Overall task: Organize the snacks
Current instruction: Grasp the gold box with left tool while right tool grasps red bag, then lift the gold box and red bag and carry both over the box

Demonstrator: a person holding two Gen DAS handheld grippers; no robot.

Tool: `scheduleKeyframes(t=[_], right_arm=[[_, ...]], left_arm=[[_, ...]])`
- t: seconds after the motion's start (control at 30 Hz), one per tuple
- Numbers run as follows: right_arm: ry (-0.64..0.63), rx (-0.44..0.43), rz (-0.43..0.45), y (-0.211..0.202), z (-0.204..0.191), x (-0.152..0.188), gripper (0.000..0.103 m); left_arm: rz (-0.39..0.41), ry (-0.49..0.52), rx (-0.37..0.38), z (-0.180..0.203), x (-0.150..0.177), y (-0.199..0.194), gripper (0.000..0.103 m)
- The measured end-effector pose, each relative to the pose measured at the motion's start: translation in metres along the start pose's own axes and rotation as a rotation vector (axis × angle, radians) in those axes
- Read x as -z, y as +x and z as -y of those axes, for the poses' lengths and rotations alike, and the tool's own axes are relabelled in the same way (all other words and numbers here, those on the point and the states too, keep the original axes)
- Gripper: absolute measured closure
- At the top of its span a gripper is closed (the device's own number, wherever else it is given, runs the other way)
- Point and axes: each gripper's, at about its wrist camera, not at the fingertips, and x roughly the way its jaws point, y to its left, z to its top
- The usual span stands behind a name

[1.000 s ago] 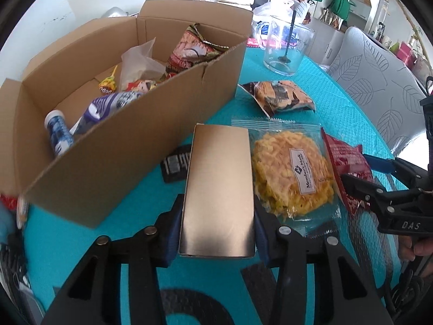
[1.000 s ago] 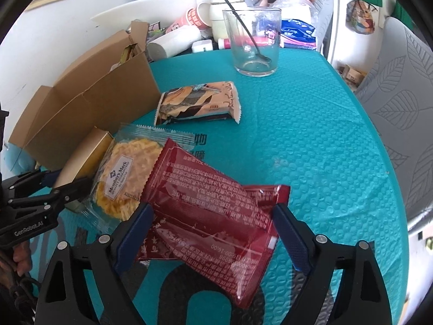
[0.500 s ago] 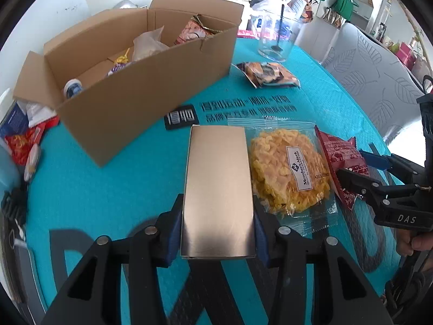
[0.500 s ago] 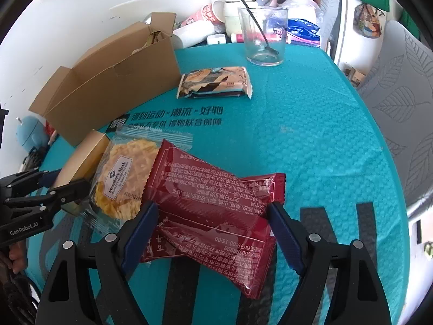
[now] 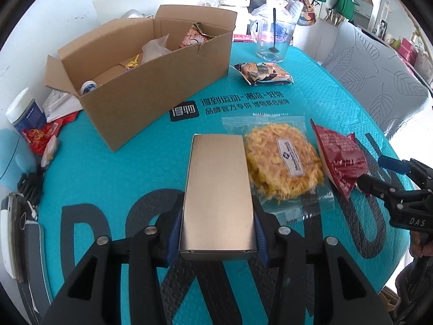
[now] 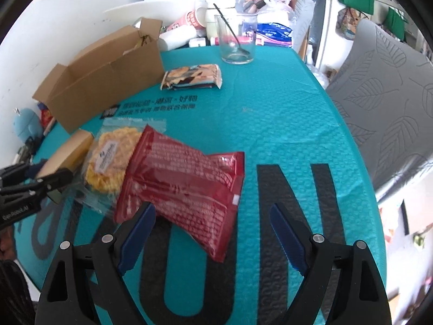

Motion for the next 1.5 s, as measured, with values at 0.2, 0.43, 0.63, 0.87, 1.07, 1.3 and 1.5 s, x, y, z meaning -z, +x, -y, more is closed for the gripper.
scheduleKeyframes(t=[0.2, 0.43, 0.63, 0.87, 1.07, 1.3, 1.5], right_arm=[[-0.017, -0.036, -0.046, 0.013, -0.004, 0.006, 0.016], [-0.037, -0.007, 0.018, 0.017, -0.014, -0.011, 0.016], [-0.090, -0.009, -0.007, 0.030, -0.015, -0.031, 0.014], [-0.183, -0.003, -0.057, 0.048, -0.014, -0.044, 0.009], [-0.154, 0.026, -0.043, 0.050, -0.008, -0.047, 0.033], [-0.071, 0.029, 0.002, 0.043, 0.002, -0.045, 0.061], [-0.026, -0.014, 0.011, 0.035, 0.003, -0.036, 0.063]], left_arm=[[-0.024, -0.031, 0.006, -0.006, 0.005, 0.000, 0.059], [-0.013, -0.063, -0.017, -0.019, 0.001, 0.002, 0.059], [-0.007, -0.049, -0.013, -0.019, -0.004, 0.007, 0.059], [-0.008, -0.027, -0.008, -0.015, -0.006, 0.012, 0.059], [-0.006, -0.037, -0.003, -0.017, -0.008, 0.013, 0.059], [-0.002, -0.033, -0.010, -0.016, -0.009, 0.014, 0.059], [-0.017, -0.029, 0.001, -0.014, -0.010, 0.014, 0.059]])
